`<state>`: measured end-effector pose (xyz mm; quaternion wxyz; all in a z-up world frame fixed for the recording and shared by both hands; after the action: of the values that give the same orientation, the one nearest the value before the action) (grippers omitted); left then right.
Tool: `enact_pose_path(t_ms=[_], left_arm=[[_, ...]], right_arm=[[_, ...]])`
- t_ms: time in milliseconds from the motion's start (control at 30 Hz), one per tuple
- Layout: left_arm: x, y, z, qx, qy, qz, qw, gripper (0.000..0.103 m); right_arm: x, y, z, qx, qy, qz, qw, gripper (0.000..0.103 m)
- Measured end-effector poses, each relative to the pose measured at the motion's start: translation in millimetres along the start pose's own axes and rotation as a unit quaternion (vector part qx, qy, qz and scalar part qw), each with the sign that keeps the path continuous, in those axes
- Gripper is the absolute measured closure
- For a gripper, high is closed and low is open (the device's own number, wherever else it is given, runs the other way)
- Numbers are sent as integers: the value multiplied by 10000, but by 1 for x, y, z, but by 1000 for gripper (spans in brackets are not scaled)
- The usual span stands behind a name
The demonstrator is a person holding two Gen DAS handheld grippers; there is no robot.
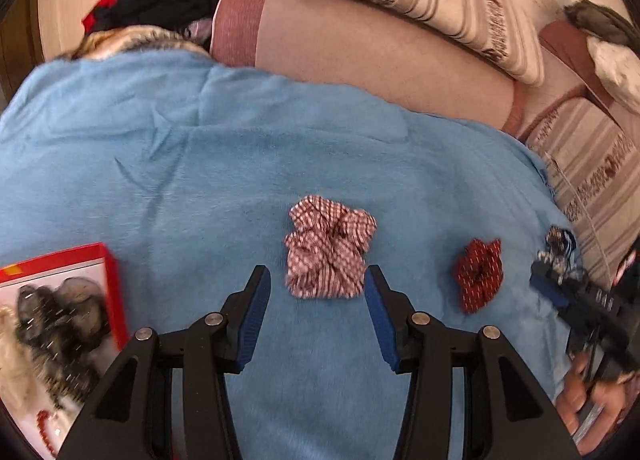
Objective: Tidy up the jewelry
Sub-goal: 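Grasp the red-white gingham scrunchie with the left tool while the right grasps the red polka-dot scrunchie, then carry the gingham scrunchie into the box with the left tool while the right carries the polka-dot scrunchie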
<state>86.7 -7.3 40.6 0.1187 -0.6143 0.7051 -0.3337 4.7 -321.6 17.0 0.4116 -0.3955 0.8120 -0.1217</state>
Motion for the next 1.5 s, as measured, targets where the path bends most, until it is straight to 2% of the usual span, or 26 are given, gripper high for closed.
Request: enact_pose_path(t_ms=[133,367,500,633,667,700,733,767,800,967,1133,1500], left_arm=[[-9,-10,28,-218,-12,-249,9995,55],[-10,-3,66,-479,31,-332,9983,55],[-6,2,80,-447,-7,-271,9986,55],[2,3,85,-202,-213,-53,9996,55],[5,4,85,-128,-285,14,9995,55],[8,5,85,-69,-381,94,9992,57],[10,5,84,-12,-474,178,9987,61],[12,6,83,38,-541,262,9982,83],[13,8,82,44,-532,320,9981,96],[13,10,64,247,-372,296,9986,95],[16,8,37,537,-301,310,9976,96],[32,26,-30,1063,-287,476,9928,95]], right_arm=[[12,4,16,-250,-25,229,9994,61],[15,9,30,-536,-172,428,9975,58],[15,12,39,-591,-15,364,9976,58],[14,16,54,-693,49,388,9968,58],[14,18,57,-720,88,330,9968,60],[13,19,60,-716,172,269,9969,74],[14,20,61,-679,224,227,9972,84],[13,21,62,-700,217,170,9972,91],[12,20,61,-666,235,120,9974,92],[-4,8,32,-62,393,-388,9985,93],[-22,7,10,279,214,-686,9970,93],[-59,26,-19,449,-217,-1047,9933,93]])
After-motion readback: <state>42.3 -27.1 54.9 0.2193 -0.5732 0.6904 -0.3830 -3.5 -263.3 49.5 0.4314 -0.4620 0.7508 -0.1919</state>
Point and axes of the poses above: each gripper's, at about its wrist camera, not at the fingertips, and z roughly the way its jaws point, x to its right, y to its underside, the point moved 4 cm from there along z, roughly the way its jaws point, and after that the axes turned 6 degrees about x, right-handed, at the moved point
